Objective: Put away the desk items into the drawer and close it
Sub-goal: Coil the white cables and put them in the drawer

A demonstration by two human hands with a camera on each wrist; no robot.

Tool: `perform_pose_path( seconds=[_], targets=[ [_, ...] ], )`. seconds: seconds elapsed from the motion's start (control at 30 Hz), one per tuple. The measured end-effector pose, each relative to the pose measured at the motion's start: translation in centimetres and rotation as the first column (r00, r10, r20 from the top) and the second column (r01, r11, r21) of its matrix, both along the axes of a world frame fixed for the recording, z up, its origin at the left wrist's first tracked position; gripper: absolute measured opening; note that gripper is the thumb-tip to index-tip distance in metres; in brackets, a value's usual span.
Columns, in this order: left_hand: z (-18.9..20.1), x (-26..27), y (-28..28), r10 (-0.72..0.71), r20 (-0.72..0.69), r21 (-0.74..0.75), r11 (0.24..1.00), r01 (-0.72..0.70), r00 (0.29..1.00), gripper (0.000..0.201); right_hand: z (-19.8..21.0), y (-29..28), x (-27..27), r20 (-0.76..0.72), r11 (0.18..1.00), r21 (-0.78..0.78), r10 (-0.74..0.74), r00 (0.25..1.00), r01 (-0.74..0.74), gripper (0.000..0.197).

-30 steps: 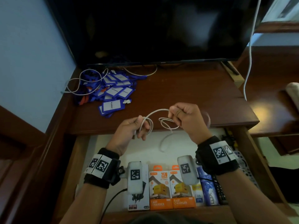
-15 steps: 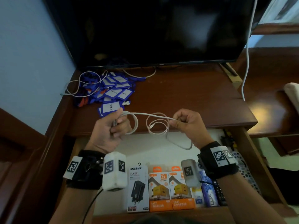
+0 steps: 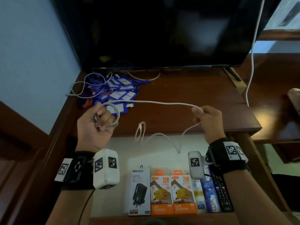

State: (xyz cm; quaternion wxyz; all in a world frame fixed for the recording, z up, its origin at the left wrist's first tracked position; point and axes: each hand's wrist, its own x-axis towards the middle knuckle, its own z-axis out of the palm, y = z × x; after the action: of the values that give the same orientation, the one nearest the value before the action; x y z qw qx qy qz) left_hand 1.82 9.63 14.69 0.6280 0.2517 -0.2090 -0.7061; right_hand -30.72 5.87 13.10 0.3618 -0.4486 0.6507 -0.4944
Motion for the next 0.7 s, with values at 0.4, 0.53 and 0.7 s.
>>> perform_pose_path(
  seconds=[0.4,0.53,0.7],
  targets=[
    [0.1,-2.0,-0.2,0.147,0.08,0.044,0.988,-0.151,0.986,0.03,0.6,0.6,0.3,-0.179,0.988,0.052,0.154,0.972,-0.147,0.022],
    [0.6,-4.9,0.1,0.122,0.219,0.072,0.987,-0.141,0.968,0.026,0.9,1.7,2.6,-0.374,0.963,0.161,0.264,0.889,-0.218,0.068],
    [0.3,-7.9,0.9,-0.093,0.411,0.121,0.992,0.047,0.907,0.037,2.0,3.5,6.6,-0.203,0.875,-0.018,0.47,0.859,-0.483,0.073]
  ],
)
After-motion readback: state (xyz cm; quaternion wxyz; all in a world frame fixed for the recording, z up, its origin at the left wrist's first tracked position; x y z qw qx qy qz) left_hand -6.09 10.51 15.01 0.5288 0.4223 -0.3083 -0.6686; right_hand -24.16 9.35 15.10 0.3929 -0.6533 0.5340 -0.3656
